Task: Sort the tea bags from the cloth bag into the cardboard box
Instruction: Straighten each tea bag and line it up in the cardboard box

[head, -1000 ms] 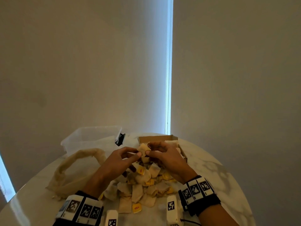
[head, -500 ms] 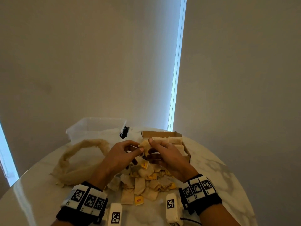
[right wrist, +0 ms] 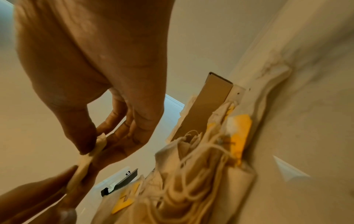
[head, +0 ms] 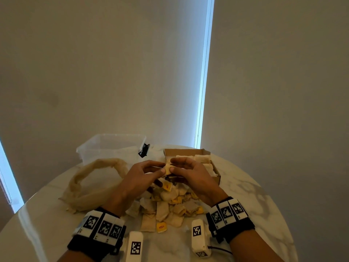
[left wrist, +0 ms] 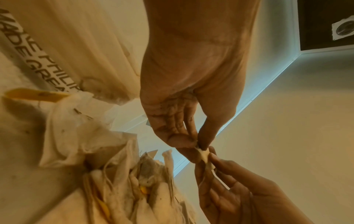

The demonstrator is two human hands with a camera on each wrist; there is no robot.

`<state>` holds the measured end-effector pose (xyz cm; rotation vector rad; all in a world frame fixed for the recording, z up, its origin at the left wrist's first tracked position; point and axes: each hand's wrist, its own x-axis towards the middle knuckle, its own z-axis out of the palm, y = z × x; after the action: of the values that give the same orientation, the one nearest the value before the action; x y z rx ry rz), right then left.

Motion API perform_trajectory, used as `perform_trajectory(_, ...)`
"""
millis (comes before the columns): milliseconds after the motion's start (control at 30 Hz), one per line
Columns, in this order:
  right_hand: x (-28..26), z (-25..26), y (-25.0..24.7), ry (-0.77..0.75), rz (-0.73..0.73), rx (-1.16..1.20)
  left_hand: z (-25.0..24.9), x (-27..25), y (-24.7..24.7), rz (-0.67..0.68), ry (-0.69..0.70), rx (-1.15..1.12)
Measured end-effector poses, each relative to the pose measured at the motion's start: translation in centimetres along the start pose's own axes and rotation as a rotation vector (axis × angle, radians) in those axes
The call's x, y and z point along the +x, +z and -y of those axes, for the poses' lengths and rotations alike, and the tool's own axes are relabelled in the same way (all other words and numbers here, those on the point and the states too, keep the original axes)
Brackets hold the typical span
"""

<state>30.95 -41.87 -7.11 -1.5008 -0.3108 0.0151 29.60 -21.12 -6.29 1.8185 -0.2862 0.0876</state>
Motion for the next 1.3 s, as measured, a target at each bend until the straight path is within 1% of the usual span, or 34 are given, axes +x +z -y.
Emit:
perform_trajectory(167, -0.2, 0.2, 0.0, -0.074, 0.02, -0.15, -0.2, 0.0, -0.2, 0.006, -0.01, -0.018)
perform_trajectory(300, 0.0, 0.2, 0.0, -0.094, -0.018, -0.145, -0.3, 0.0, -0.2, 0.034, -0.055, -0.047)
perform_trajectory(433, 0.1, 0.9, 0.0, -0.106, -0.068, -0.176, -0.6, -0.4, -0.1, 0.067, -0.137, -0.063)
perform_trajectory(500, 0.1, 1.5, 0.1, -0.129, -0.08, -0.225, -0.7, -0.5, -0.1, 0.072, -0.114, -0.063)
perform_trajectory(600, 0.6, 2.3, 0.2, -0.169, -0.07, -0.326, -0.4, -0.3, -0.2, 0.059, -0.03, -0.034)
perform_trajectory(700, 0.9, 2.9, 0.0, -0.174, -0.052, -0.405, -0.3, -0.3, -0.3, 0.052, -0.012, -0.047)
perform_trajectory(767, 0.9, 3.7, -0.2, -0.152, -0.025, -0.415, -0.6, -0.4, -0.2, 0.053, -0.016, -0.055)
perform_trajectory(867, 1.3, 4.8, -0.6, -0.196, 0.043, -0.563, -0.7, -0.4, 0.1, 0.036, -0.034, -0.038)
perform_trajectory(933, 1.7, 5.6, -0.7, -0.182, 0.088, -0.599, -0.3, -0.5, 0.3, 0.022, -0.046, -0.05)
perform_trajectory(1000, 2.4, 6.8, -0.6, -0.154, 0.18, -0.664, -0.3, -0.2, 0.3, 0.011, -0.03, -0.05)
perform_trajectory(1100, 3.2, 8.4, -0.1, -0.144, 0.355, -0.919, -0.2, -0.3, 0.1, 0.023, -0.031, -0.058)
perform_trajectory(1133, 3.5, 8.8, 0.2, -0.14, 0.391, -0.998, -0.2, -0.3, 0.1, 0.021, -0.034, -0.063)
perform_trajectory(1200, 4.2, 9.6, 0.7, -0.102, 0.394, -1.101, -0.2, -0.4, -0.1, 0.009, -0.046, -0.08)
perform_trajectory(1300, 5.6, 10.5, 0.7, -0.071, 0.354, -1.22, -0.5, -0.3, -1.0, -0.012, -0.053, -0.078)
